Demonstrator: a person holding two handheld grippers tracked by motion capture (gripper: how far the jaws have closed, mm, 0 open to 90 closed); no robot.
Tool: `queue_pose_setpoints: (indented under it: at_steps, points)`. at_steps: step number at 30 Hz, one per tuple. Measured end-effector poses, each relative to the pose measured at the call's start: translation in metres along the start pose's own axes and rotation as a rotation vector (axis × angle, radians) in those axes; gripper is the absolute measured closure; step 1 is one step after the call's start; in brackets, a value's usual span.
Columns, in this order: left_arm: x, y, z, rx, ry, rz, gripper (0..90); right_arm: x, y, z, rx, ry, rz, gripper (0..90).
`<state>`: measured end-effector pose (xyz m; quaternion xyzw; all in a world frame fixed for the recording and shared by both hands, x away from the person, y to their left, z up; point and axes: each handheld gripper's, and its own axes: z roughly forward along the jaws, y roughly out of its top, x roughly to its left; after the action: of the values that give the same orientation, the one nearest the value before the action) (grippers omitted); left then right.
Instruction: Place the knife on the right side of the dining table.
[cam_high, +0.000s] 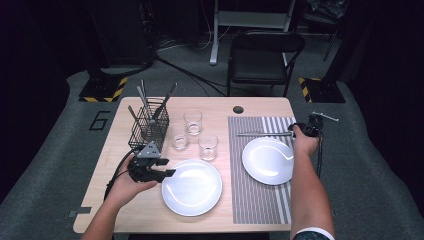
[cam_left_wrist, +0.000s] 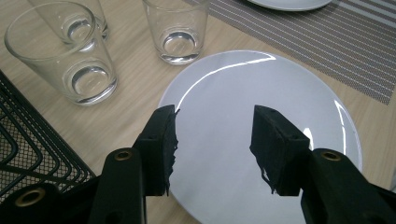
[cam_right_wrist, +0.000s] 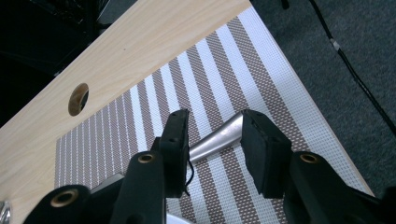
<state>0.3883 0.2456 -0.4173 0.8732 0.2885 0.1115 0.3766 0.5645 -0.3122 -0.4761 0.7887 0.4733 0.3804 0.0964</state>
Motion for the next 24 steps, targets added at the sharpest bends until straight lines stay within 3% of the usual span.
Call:
queue_pose_setpoints:
  at_steps: [7, 12, 17, 24]
  points:
    - [0.002, 0.001, 0.001, -0.006, -0.009, -0.026, 49.2, 0.005, -0.001, -0.007, 0.012, 0.024, -0.045, 59.1]
    - [0.004, 0.002, 0.002, 0.000, -0.010, -0.023, 49.3, 0.010, -0.005, -0.014, 0.014, 0.039, -0.089, 58.2]
    - [0.004, 0.002, 0.004, -0.007, -0.007, -0.025, 49.3, 0.022, -0.010, -0.022, 0.024, 0.050, -0.166, 57.9]
    - [0.007, 0.003, 0.005, -0.002, -0.016, -0.028, 49.2, 0.035, -0.016, -0.030, 0.026, 0.090, -0.206, 58.1]
